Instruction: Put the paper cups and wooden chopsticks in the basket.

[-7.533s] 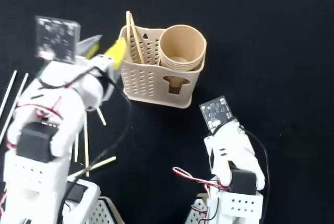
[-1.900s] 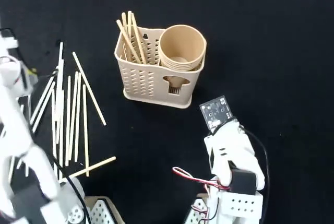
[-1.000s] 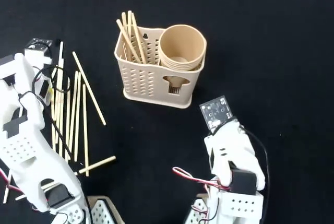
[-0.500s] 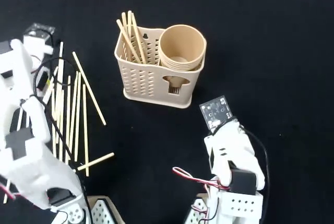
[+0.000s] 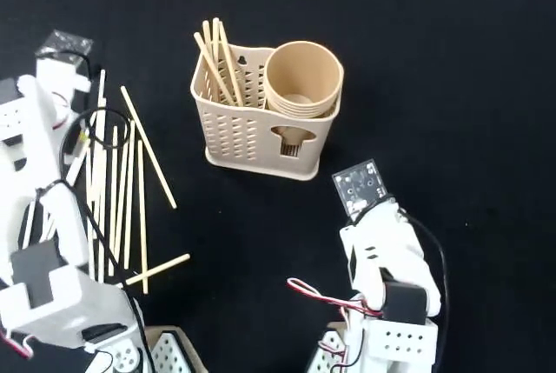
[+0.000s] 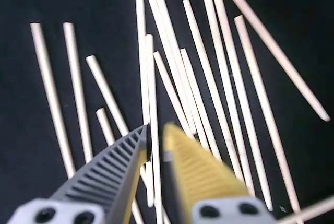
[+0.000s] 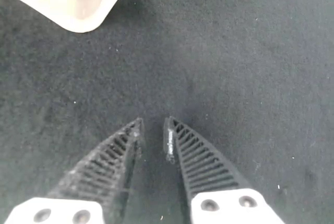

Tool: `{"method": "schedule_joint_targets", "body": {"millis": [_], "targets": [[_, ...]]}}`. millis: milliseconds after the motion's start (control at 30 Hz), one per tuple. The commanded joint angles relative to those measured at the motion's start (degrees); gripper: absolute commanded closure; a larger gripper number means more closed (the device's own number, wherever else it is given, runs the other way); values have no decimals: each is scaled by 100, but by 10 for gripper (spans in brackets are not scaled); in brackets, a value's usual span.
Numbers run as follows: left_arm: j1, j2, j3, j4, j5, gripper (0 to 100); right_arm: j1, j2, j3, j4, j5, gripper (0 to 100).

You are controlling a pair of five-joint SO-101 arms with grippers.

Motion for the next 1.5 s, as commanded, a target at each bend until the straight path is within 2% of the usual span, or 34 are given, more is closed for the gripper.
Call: {"method": "schedule_joint_targets", "body": {"millis": [0,133,233,367,467,667,867,1000,1200,1467], "targets": [[-180,431,180,-941,-53,798,88,-418,-13,-105,18,917],[-470,1266,163,-1389,-114,798,88,-418,-13,-105,18,917],[-514,1767,163,-1407,-527,823,88,-418,-13,-105,18,917],[-409,1987,40,-976,-844,980,88,-418,-13,-114,18,917],[-356,1864,-40,-598,-897,966,88,-418,-13,-114,18,917],[-347,967,-171,114,-870,971,88,-418,-13,-114,18,917],[-277,-686,-127,721,-826,971,88,-418,-13,-114,18,917],[-277,-1846,-154,738,-484,971,88,-418,-13,-105,18,917],[66,-3235,180,-105,281,971,88,-418,-13,-105,18,917],[541,-4712,1402,-1855,2066,971,88,-418,-13,-97,18,917]]}}
